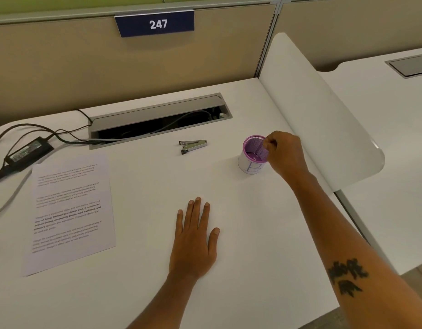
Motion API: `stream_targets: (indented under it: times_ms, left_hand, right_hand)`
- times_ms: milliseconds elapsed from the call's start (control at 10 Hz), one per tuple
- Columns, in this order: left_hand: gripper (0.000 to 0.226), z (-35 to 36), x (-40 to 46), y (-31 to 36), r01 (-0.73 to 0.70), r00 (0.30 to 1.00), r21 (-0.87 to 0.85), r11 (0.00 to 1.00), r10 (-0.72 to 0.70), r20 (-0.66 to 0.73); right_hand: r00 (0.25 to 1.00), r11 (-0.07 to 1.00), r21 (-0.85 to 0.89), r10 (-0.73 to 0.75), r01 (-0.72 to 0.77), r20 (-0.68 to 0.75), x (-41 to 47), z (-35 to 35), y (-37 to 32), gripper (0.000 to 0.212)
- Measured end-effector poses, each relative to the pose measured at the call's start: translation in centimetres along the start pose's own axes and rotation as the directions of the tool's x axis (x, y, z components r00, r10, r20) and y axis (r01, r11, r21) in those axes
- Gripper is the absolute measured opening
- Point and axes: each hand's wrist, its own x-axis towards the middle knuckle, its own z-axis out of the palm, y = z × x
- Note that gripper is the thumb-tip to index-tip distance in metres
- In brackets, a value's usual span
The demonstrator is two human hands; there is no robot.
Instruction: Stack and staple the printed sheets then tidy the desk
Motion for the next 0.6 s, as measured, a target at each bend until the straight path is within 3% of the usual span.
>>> stream_targets:
  times_ms: [400, 600]
  left_hand:
    - [0.069, -0.2, 0.0, 0.0, -0.012, 1.000, -0.003, 1.000, 0.012, 0.008]
    - [0.068, -0.4, -0.1, 0.0, -0.015, 1.000, -0.001, 1.000, 0.015, 0.002]
  right_hand:
    - [0.995, 0.998, 0.049, -0.036, 0.041, -0.096, -0.5, -0.1, -0.5, 0.023]
    - [0.976, 0.993, 0.046, -0.100, 0.111, -0.192, -2.6, 0.1, 0.5, 0.009]
